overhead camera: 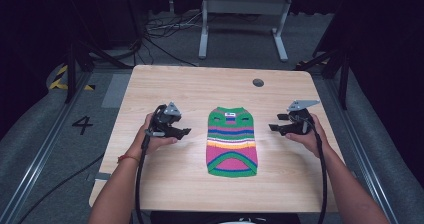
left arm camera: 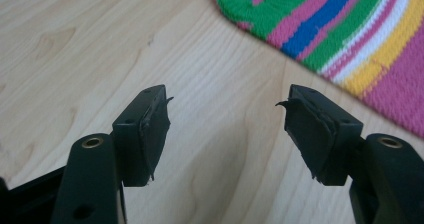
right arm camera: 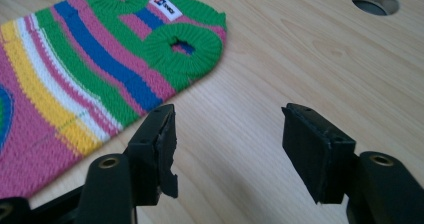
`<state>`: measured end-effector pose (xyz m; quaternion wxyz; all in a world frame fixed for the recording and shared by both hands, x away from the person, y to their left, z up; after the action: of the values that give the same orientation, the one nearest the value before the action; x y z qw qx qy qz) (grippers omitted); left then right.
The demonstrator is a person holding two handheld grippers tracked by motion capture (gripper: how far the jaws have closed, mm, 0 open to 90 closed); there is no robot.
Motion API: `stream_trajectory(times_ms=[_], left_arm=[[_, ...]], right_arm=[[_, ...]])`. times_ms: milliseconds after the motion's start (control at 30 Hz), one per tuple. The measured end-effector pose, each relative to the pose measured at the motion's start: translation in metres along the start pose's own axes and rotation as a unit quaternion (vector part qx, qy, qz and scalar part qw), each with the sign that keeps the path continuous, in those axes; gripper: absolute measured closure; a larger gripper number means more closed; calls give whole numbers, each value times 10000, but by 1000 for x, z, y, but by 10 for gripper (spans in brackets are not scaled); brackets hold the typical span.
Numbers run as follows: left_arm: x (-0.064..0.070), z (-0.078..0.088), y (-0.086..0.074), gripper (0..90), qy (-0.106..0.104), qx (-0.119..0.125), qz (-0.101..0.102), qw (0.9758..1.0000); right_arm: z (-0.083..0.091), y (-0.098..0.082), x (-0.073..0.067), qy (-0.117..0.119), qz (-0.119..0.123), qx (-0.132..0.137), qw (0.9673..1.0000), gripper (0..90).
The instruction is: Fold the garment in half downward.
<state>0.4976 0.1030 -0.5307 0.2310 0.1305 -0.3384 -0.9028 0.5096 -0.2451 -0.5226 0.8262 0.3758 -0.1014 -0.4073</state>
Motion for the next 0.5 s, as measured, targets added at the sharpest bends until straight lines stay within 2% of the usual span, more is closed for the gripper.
stream_trajectory(times_ms=[133,167,200,300,333,400,433,500], left_arm=[[-2,-14,20,335,-9,17,-95,10000],[-2,-14,20,334,-9,17,-95,10000],[-4,-21,29,335,16,67,-124,9999],[-5,-30,36,334,-69,91,-30,9999],[-6,-35,40,334,-22,37,-56,10000],[-6,-43,45,335,-31,63,-99,9999],[-5,-47,48,335,-78,13,-59,10000],[-6,-56,56,336,-116,106,-51,9999]], right_arm=[[-16,17,-2,16,9,42,10000,412],[-20,20,-4,83,-54,55,9999,414],[-24,23,-4,89,-40,46,9999,419],[-32,28,-5,35,56,16,10000,437],[-41,31,-5,78,53,-71,9999,445],[-43,32,-5,63,42,-91,9999,450],[-45,34,-4,54,43,-93,9999,457],[-50,39,-3,53,41,-68,10000,467]])
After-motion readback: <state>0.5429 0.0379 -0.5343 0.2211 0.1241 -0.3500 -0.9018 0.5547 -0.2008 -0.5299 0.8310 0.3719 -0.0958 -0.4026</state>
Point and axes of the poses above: each handheld gripper's, and its own axes: z roughly backward along the jaws, y roughly out of its top, x roughly to its right, the point moved 9 cm from there along -z, roughly forward along the jaws, and after that the axes turned 9 degrees about -z, right-handed, at the moved point
